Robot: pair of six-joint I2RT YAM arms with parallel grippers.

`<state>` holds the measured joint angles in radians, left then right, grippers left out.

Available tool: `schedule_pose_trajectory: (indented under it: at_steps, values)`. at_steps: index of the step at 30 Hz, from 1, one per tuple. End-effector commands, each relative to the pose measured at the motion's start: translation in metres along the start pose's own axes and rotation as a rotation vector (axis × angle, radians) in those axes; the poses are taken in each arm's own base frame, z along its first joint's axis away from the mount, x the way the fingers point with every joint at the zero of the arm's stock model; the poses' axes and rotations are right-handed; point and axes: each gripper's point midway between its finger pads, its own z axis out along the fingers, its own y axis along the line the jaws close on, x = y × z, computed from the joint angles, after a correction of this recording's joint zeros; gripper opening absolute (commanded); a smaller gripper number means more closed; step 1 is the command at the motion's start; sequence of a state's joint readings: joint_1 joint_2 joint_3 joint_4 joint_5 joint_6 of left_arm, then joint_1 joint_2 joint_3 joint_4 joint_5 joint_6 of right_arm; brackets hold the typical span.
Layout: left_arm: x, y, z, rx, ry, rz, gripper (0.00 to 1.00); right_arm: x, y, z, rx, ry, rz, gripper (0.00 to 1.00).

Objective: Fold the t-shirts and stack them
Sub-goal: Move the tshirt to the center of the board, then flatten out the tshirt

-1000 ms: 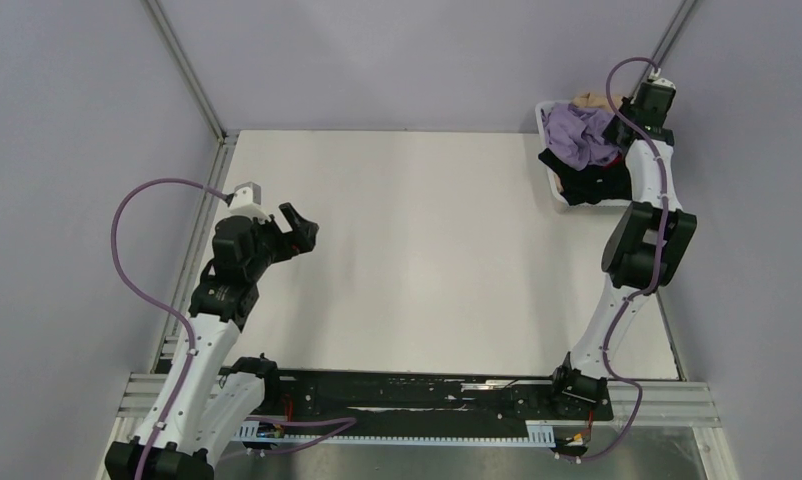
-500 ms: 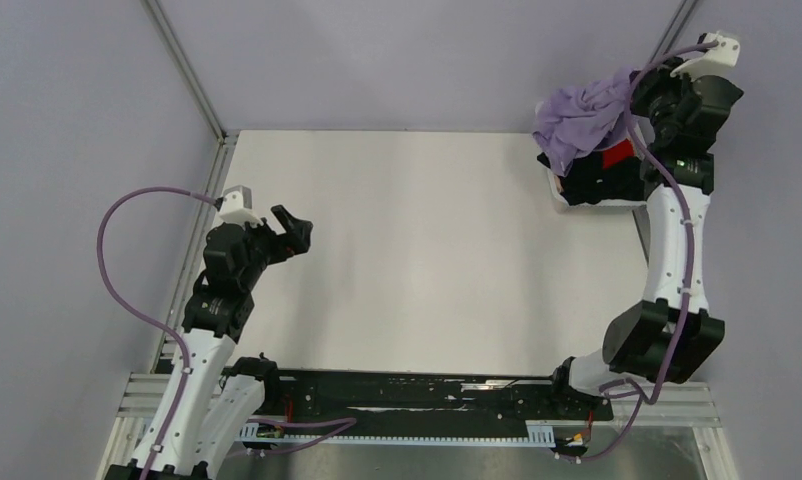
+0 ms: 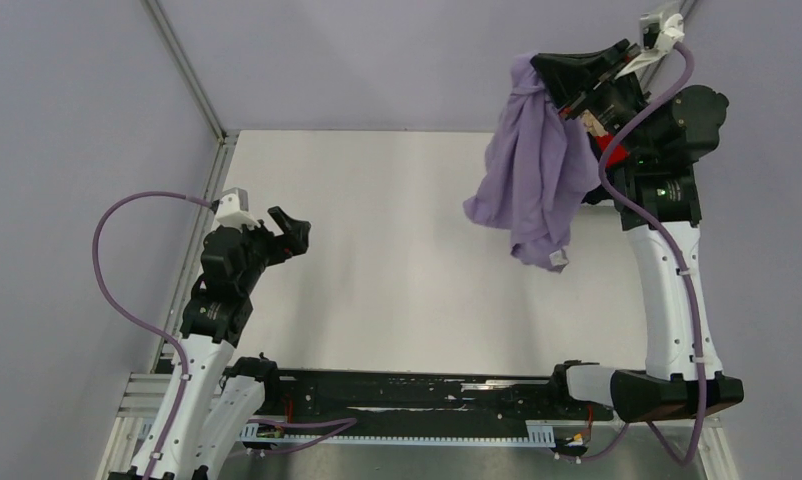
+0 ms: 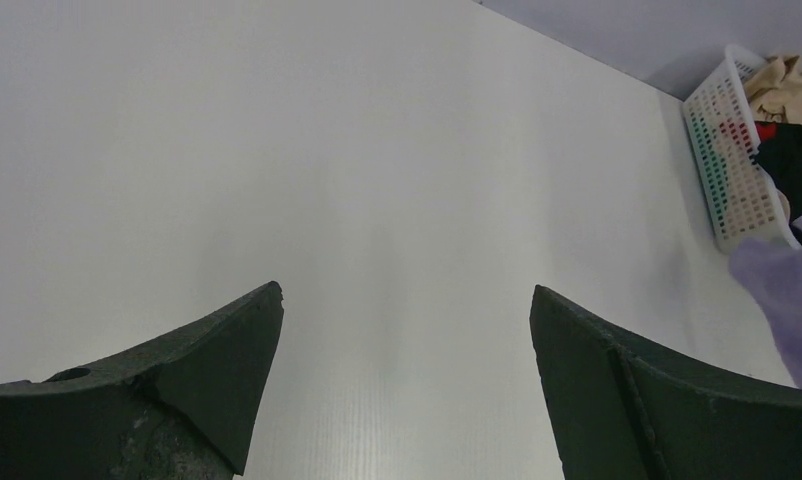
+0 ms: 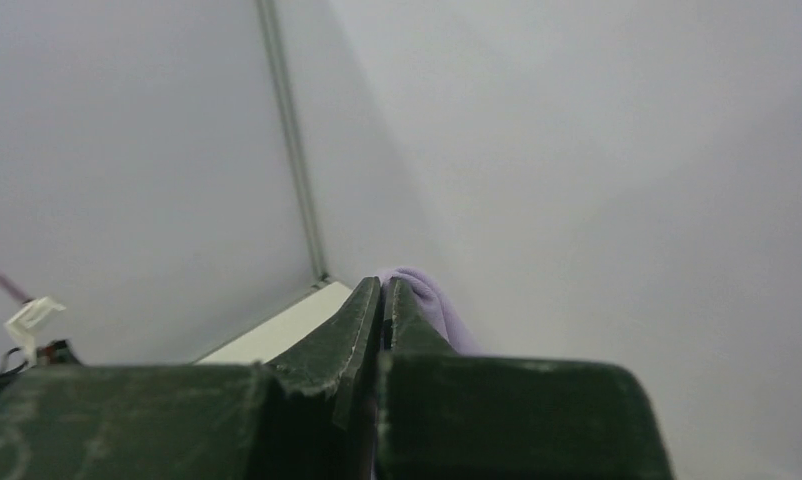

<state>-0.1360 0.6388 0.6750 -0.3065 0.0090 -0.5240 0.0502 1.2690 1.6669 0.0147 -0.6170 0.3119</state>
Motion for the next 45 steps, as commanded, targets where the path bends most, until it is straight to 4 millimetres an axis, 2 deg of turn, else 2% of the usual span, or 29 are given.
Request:
schedule_pose_trajectory:
  at_steps: [1,3,4,6,9,12,14,16,19,20,21,23,24,25,26,29,32,36,40,45]
  values:
    - [-0.004,0.0,-0.002,-0.006,-0.022,-0.012,1.0,-0.023,0.053,0.015,-0.171,-0.051,-0.001,0.0]
    - [-0.003,0.001,-0.002,-0.009,-0.017,-0.012,1.0,-0.009,0.059,0.024,-0.201,-0.033,-0.015,0.0]
    - [-0.004,0.001,-0.002,-0.011,-0.018,-0.013,1.0,0.0,0.064,0.027,-0.211,-0.015,0.039,0.0]
    - [-0.003,0.004,-0.002,-0.024,-0.019,-0.013,1.0,0.025,0.072,0.03,-0.225,0.026,0.084,0.0]
    - [-0.003,0.006,-0.002,-0.039,-0.02,-0.015,1.0,0.063,0.073,0.026,-0.193,0.068,0.14,0.0]
    - [-0.003,0.009,-0.001,-0.053,-0.02,-0.02,1.0,0.109,0.07,0.013,-0.147,0.138,0.223,0.0]
    - [-0.002,0.01,0.0,-0.057,-0.014,-0.022,1.0,0.15,0.064,0.0,-0.098,0.222,0.296,0.0]
    - [0.001,0.011,0.003,-0.062,-0.002,-0.024,1.0,0.207,0.055,-0.017,-0.024,0.35,0.382,0.0]
    - [0.006,0.013,0.007,-0.079,0.026,-0.025,1.0,0.299,0.022,-0.054,0.239,0.522,0.499,0.0]
    - [0.01,0.016,0.01,-0.094,0.046,-0.026,1.0,0.33,0.011,-0.073,0.335,0.586,0.514,0.04]
    - [0.013,0.018,0.013,-0.107,0.063,-0.033,1.0,0.358,-0.002,-0.093,0.447,0.644,0.519,0.19]
    - [0.02,0.022,0.019,-0.137,0.102,-0.051,1.0,0.387,-0.021,-0.121,0.617,0.728,0.517,0.47]
    - [0.023,0.024,0.02,-0.15,0.123,-0.056,1.0,0.393,-0.026,-0.131,0.666,0.755,0.503,0.57]
    - [0.03,0.027,0.023,-0.171,0.152,-0.07,1.0,0.394,-0.032,-0.138,0.719,0.761,0.49,0.86]
    - [0.035,0.03,0.024,-0.189,0.176,-0.078,1.0,0.392,-0.039,-0.144,0.769,0.752,0.469,0.98]
    - [0.055,0.043,0.03,-0.268,0.251,-0.121,1.0,0.379,-0.047,-0.153,0.832,0.711,0.428,1.0]
    - [0.075,0.055,0.028,-0.332,0.322,-0.138,1.0,0.368,-0.037,-0.153,0.756,0.704,0.389,1.0]
    - [0.106,0.067,0.027,-0.374,0.405,-0.16,1.0,0.37,-0.013,-0.154,0.604,0.738,0.386,1.0]
    - [0.133,0.071,0.029,-0.374,0.463,-0.202,1.0,0.37,-0.006,-0.148,0.529,0.729,0.373,1.0]
    - [0.149,0.073,0.044,-0.37,0.485,-0.244,1.0,0.375,0.006,-0.139,0.445,0.75,0.404,1.0]
